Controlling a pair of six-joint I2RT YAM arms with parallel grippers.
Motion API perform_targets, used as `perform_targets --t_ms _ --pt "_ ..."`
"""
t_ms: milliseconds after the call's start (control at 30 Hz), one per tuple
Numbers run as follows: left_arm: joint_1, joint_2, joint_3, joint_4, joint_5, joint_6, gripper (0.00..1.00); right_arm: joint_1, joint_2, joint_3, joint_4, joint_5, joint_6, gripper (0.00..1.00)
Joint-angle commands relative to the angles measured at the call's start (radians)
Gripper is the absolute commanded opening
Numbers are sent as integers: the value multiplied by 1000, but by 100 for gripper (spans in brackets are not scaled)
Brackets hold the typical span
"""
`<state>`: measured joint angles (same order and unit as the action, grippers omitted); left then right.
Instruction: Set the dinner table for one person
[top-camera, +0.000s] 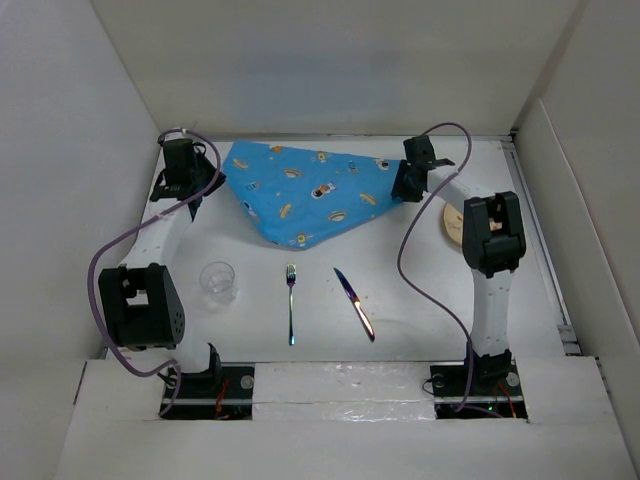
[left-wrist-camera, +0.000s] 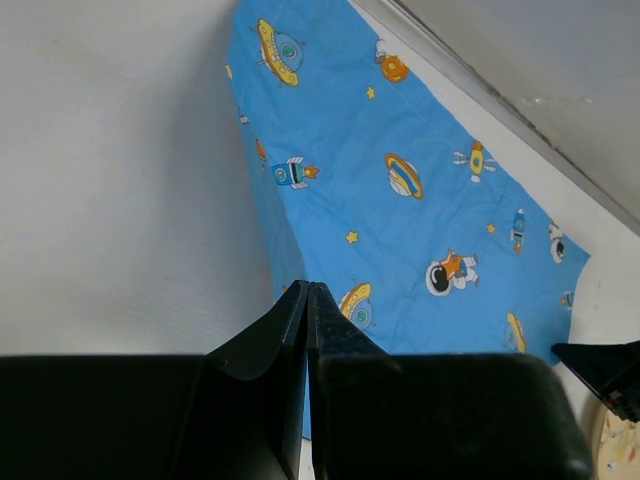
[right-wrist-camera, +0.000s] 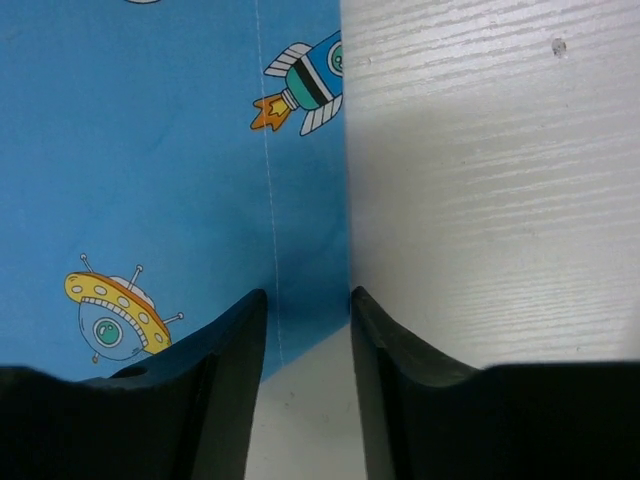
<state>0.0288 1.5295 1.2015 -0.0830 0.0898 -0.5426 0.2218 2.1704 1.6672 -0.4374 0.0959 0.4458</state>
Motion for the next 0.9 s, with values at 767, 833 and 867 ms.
perform_targets --t_ms 767,833,867 --pt "31 -264 -28 61 -128 13 0 54 -527 -17 79 -30 -134 0" --pt "31 -256 -28 60 -131 13 0 44 -531 12 69 -44 -140 0" --pt "31 -243 -25 58 -128 12 0 30 -523 8 84 -44 -144 0"
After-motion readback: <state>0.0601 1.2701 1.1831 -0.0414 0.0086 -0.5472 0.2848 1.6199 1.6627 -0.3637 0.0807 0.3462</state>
